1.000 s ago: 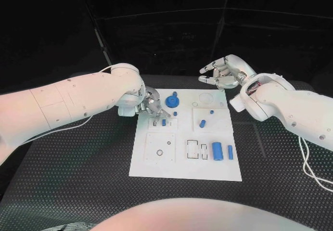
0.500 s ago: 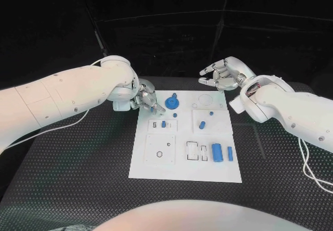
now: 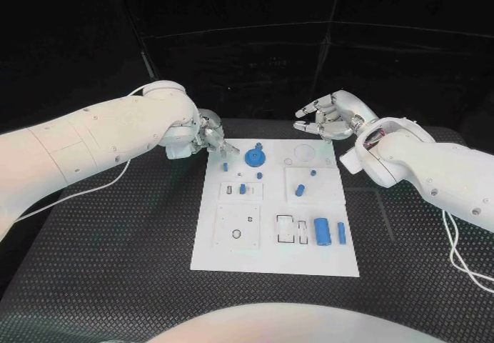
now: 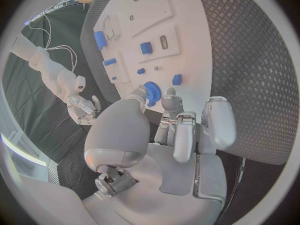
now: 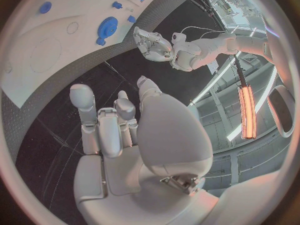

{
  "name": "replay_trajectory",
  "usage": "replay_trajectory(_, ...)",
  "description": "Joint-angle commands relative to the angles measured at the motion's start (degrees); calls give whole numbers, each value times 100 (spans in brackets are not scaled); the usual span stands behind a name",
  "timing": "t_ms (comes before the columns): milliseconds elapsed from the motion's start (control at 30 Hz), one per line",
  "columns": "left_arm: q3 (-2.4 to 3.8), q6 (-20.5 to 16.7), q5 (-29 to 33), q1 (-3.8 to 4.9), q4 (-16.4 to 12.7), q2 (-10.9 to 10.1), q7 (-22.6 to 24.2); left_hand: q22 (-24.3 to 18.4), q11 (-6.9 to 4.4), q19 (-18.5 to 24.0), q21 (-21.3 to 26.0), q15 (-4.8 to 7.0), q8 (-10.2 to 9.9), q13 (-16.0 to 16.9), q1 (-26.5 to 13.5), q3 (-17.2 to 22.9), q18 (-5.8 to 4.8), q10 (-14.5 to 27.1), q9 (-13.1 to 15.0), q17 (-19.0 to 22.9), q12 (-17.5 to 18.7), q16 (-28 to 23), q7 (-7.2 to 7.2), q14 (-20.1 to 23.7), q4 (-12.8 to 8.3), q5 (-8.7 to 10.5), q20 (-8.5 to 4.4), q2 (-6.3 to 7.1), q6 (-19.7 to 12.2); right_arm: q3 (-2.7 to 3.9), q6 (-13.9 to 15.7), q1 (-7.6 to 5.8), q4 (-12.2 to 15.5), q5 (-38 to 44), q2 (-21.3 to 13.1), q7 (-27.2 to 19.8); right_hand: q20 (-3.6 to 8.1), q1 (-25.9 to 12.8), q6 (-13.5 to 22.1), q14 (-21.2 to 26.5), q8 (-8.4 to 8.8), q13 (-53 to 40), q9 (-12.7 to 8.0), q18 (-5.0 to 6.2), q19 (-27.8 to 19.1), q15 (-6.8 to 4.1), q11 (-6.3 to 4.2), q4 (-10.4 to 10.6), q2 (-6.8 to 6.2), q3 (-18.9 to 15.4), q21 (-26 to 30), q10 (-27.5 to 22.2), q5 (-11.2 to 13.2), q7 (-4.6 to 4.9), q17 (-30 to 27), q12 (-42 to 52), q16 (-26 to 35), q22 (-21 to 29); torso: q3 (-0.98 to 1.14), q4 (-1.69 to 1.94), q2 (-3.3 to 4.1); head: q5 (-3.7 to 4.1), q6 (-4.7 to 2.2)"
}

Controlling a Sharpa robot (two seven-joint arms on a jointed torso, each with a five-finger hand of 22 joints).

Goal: Assemble the parts on the task board

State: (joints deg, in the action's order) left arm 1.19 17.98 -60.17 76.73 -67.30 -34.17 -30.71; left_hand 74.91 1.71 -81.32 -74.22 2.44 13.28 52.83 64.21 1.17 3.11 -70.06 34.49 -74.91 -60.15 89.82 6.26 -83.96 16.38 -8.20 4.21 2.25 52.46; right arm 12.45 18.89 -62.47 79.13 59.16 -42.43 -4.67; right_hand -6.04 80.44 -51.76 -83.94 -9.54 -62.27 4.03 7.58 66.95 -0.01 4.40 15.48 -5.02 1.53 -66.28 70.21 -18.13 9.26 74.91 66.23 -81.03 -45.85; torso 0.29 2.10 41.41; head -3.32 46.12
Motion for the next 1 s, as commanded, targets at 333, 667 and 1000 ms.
replay_trajectory(333,-17,69,-558,-39,417,216,105,372,-52,-125,-144,-1,72,175,32,-254,58,-179,-168,-1509,-220,18,-74,-604,24,-5,-26,-141,307,2,-23,-8,6,3,16,-43,0,-66,38,-260,-25,8,-9,57,-30,-15,-16,-5,14,-30,20,-41,-14,-3,44,11,26,8,4,0,-11,-24,18)
replay_trajectory(667,-28,269,-686,-48,601,314,79,383,-81,-134,-153,22,141,199,42,-339,55,-198,-196,-1509,-259,18,-108,-604,21,-5,-48,-167,385,2,-34,-6,-13,3,33,-41,0,-63,41,-262,-25,4,-10,57,-27,-15,-16,-8,18,-32,20,-39,-17,-2,51,15,23,5,6,1,-11,-34,25)
replay_trajectory(1000,-76,612,-695,-106,677,428,50,384,-92,-133,-150,33,173,187,23,-404,55,-191,-216,-1509,-257,18,-121,-604,30,-3,-59,-168,414,2,-46,-4,-23,3,47,-43,0,-62,41,-262,-25,0,-9,56,-25,-15,-16,-8,19,-32,18,-36,-18,-2,53,18,22,1,7,2,-18,-43,24)
